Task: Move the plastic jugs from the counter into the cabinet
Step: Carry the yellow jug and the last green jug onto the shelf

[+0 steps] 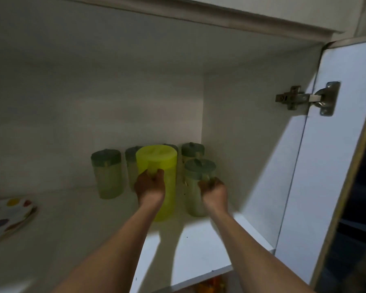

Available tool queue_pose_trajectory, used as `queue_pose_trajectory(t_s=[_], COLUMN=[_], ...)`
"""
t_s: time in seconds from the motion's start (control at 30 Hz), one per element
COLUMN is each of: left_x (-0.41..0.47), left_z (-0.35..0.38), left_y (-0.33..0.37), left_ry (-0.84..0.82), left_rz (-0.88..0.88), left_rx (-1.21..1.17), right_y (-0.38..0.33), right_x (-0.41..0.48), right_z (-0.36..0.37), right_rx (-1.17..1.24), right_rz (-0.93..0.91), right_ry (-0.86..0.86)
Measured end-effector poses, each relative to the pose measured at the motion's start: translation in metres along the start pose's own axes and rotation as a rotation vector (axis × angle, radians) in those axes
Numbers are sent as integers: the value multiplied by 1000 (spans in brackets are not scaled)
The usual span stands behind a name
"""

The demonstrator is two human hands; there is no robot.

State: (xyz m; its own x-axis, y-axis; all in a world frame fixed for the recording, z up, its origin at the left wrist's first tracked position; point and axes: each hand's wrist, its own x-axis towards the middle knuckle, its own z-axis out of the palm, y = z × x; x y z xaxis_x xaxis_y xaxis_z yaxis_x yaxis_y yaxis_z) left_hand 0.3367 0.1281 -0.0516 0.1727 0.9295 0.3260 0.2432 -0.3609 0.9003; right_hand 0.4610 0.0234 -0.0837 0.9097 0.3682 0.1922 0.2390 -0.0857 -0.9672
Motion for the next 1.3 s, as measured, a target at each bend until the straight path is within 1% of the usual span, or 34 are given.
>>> queue_pose_trajectory(t_s=[0.1, 0.3, 0.53, 0.63, 0.7, 0.77, 0.9, 0.97, 1.03, 1.13, 1.2, 1.3], left_x=[12, 24, 20, 16, 10, 3, -10, -17, -30, -54, -68, -91], left_z=[16, 34, 40, 36, 30, 21, 1, -14, -32, -62, -80, -103], left_y=[1, -1, 8, 10, 14, 20, 29, 42, 58, 72, 76, 86], left_ry=[4, 15, 26, 63, 112, 166, 253, 272, 237, 142, 68, -57], left_rz=[-34, -8, 12, 32, 39, 108, 450, 570, 630, 747, 826, 869], left_rx=[-19, -3, 101, 171, 227, 301, 385, 418, 409, 385, 395, 379], right_y=[8, 7, 2, -2, -7, -14, -43, -63, -80, -103, -117, -134], right_x=[18, 43, 49, 47, 42, 33, 7, -8, -28, -68, -96, -139], right_z=[14, 23, 16, 8, 2, -6, -26, -40, -56, -82, -102, -133], right_rx=[-58, -159, -247, -317, -411, -527, -665, -692, -742, -810, -861, -933], right_rz=[-9, 23, 13, 3, -26, -77, -207, -252, -298, -347, -360, -387], right_ry=[3, -37, -111, -135, -130, -101, -50, -66, -96, -134, -126, -94])
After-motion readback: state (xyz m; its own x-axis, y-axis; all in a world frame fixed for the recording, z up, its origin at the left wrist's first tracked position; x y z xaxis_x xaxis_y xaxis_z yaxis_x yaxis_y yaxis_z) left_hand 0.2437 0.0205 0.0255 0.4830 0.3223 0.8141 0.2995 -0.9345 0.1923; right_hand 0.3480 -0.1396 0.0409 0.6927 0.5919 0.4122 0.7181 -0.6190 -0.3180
